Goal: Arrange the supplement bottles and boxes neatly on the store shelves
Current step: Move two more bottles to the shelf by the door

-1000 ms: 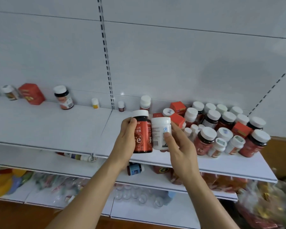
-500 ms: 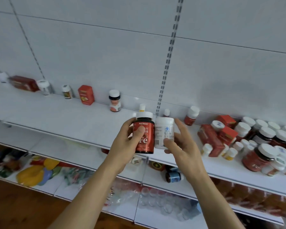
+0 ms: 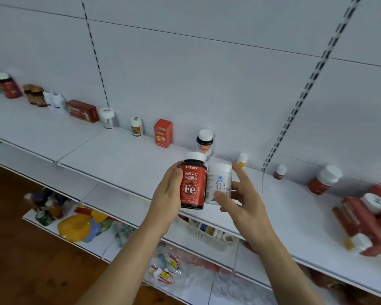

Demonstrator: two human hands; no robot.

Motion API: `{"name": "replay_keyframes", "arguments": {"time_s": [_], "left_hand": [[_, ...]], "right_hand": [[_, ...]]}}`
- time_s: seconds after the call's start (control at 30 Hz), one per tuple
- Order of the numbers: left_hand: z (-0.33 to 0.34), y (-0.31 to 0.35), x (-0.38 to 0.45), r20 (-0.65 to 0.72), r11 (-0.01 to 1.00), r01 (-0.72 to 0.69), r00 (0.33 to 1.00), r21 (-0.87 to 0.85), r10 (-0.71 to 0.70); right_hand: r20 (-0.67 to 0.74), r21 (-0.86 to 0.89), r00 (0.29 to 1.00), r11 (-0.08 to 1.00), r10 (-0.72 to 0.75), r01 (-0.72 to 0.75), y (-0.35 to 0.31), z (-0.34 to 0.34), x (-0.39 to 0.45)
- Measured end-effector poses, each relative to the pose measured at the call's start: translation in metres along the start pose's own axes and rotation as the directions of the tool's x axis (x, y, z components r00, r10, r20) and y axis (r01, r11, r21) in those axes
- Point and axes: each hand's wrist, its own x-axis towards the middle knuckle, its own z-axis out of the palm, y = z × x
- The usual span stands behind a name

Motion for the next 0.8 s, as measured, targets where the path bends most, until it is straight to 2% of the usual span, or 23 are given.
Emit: {"name": "replay_keyframes", "arguments": {"time_s": [0.17,0.43,0.6,0.8], "left_hand": [[-0.024,0.002,0.054,-0.026,0.999,0.007,1.0,0.05,-0.006],[-0.069,0.002,0.114,-0.091,0.999,0.013,0.996,0.051,-0.009],[-0.119,-0.001,0.138,-0.13,0.999,0.018,0.991,0.029,-0.014],[-0.204,-0.013,0.166,-0.105,0.999,0.043,0.994,0.01,-0.041]], "right_hand": [[0.021,0.017,1.0,1.0,-0.021,0.021,0.002,0.026,0.053],[0.14,0.002,0.99,1.0,-0.024,0.024,-0.008,0.073,0.12],[0.193,-0.021,0.981,0.999,-0.032,0.037,-0.019,0.122,0.15],[0.155,-0.116,0.988,0.993,-0.015,0.033,-0.03,0.207,0.173]]}}
